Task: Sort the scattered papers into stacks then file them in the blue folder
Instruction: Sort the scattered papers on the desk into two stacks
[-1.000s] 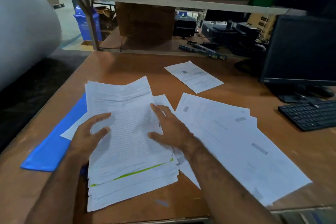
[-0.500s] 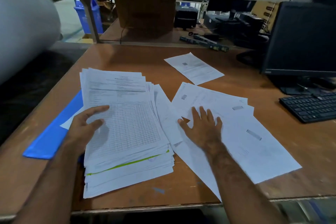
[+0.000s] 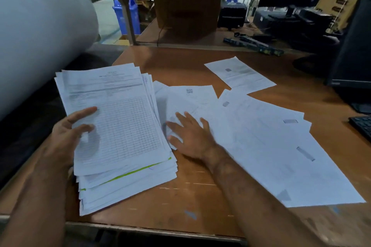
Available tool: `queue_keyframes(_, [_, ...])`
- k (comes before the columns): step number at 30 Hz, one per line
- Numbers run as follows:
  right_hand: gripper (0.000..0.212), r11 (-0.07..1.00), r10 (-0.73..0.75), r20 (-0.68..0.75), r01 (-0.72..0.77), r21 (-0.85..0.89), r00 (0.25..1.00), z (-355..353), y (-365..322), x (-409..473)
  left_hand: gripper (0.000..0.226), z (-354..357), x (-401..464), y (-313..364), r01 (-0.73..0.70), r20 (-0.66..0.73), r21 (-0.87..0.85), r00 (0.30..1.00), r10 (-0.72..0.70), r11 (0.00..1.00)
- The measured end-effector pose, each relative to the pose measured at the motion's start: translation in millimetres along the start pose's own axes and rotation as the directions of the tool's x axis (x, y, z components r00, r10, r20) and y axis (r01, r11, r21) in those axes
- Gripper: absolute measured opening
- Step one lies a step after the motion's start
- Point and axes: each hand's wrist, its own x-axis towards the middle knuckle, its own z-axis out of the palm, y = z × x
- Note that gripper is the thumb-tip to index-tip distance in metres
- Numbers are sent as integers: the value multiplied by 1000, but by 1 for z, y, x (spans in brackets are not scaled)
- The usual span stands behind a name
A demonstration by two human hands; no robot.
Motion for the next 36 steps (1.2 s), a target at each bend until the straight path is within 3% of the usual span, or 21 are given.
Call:
queue_keyframes(2, [55, 998, 56, 58, -55, -14, 997, 8, -3, 7, 50, -6, -1, -3, 17, -3, 8, 1000, -17, 1000])
queue_keyframes(4, [58, 978, 207, 20, -206, -42, 978, 7, 6, 9, 50, -8, -3, -3, 30, -7, -2, 1000, -30, 1000])
queue_keyframes(7, [64, 895, 420, -29, -420, -149, 907, -4, 29, -1, 51, 0, -4, -1, 23, 23, -43, 999, -22, 999])
queue_keyframes(11, [70, 790, 560, -77, -560, -249, 825, -26, 53, -24, 54, 27, 8, 6, 16, 59, -140, 998, -8, 990])
queue_keyframes(16, [63, 838, 508, -77, -513, -188, 858, -40, 59, -44, 53, 82, 18, 9, 34, 165, -216, 986, 2, 976])
queue_keyframes(19, [44, 883, 440, -151, -457, -107, 885, -43, 73, -53, 49, 98, 27, -16, 114, 265, -56, 960, -95, 992])
queue_keyframes(21, [35, 905, 415, -147, -423, -29, 898, -44, 92, -60, 47, 97, 28, -33, 73, 306, 105, 946, -103, 992])
queue_keyframes(23, [41, 904, 428, -62, -428, 11, 902, -44, 105, -69, 47, 95, 27, -38, 33, 306, 161, 948, -82, 986])
queue_keyframes(25, [49, 870, 481, -8, -478, -120, 877, -44, 110, -73, 47, 95, 23, -35, 16, 297, 155, 953, -62, 988])
queue_keyframes(28, [56, 783, 570, -37, -556, -280, 821, -44, 100, -64, 46, 95, 18, -33, -7, 294, 152, 955, -39, 988])
queue_keyframes(33, [31, 802, 596, 17, -594, -66, 803, -46, 90, -36, 48, 93, 16, -39, -30, 298, 163, 954, -20, 986])
queue_keyframes(36, [31, 829, 539, -126, -551, -95, 833, -47, 99, -41, 45, 94, 14, -37, -39, 298, 155, 955, -9, 987])
